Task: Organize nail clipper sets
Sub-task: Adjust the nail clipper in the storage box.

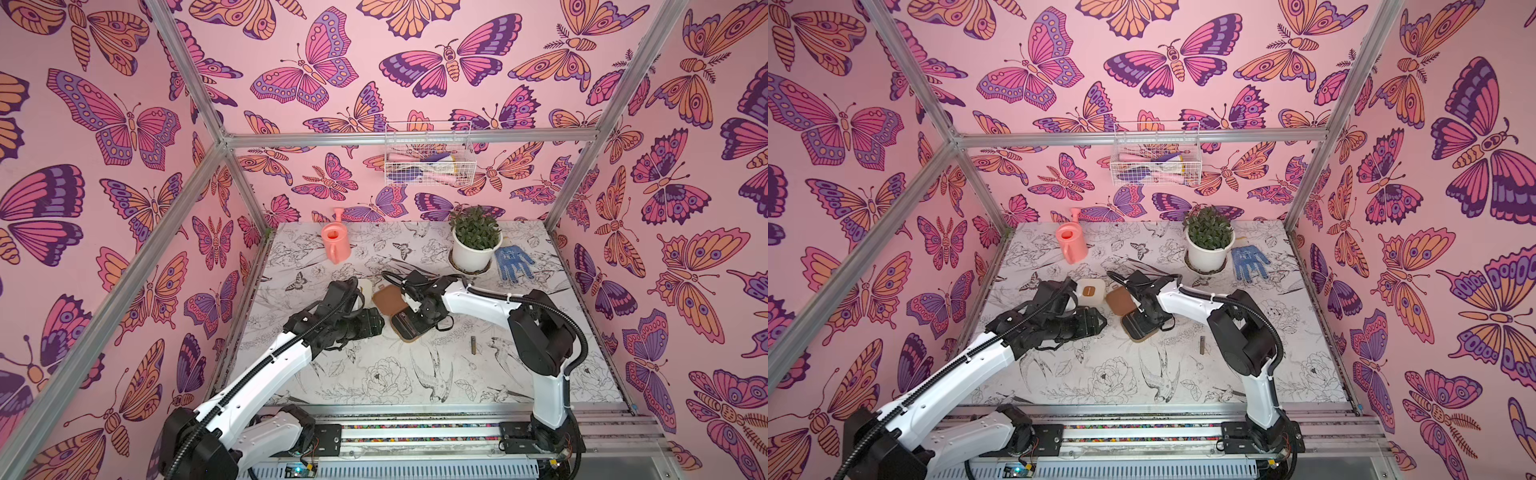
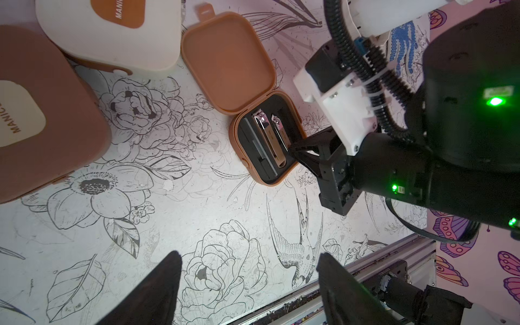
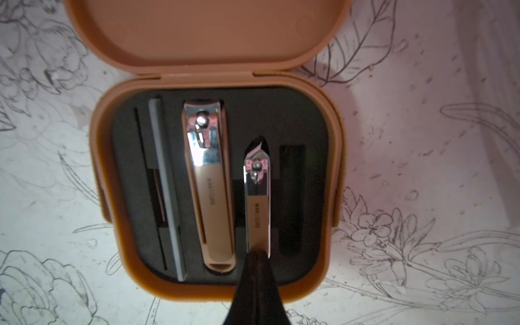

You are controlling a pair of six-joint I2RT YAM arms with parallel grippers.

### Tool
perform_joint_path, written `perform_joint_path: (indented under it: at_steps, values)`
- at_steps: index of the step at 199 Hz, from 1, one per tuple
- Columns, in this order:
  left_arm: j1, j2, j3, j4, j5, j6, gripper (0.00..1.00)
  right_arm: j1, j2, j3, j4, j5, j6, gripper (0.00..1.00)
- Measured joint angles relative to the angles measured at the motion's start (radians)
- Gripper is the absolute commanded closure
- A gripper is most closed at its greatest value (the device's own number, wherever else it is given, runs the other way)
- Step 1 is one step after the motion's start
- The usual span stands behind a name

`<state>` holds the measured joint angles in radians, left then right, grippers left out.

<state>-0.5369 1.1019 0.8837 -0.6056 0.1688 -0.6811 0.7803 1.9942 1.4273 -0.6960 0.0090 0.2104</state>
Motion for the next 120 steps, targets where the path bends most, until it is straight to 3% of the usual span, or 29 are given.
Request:
perform_joint_path:
  at_steps: [120]
  values:
    - [0.0,0.0,0.0,0.001,0.0,0.0,0.22,0.0,0.018,-0.02,0.059,0.016,0.037,1.0]
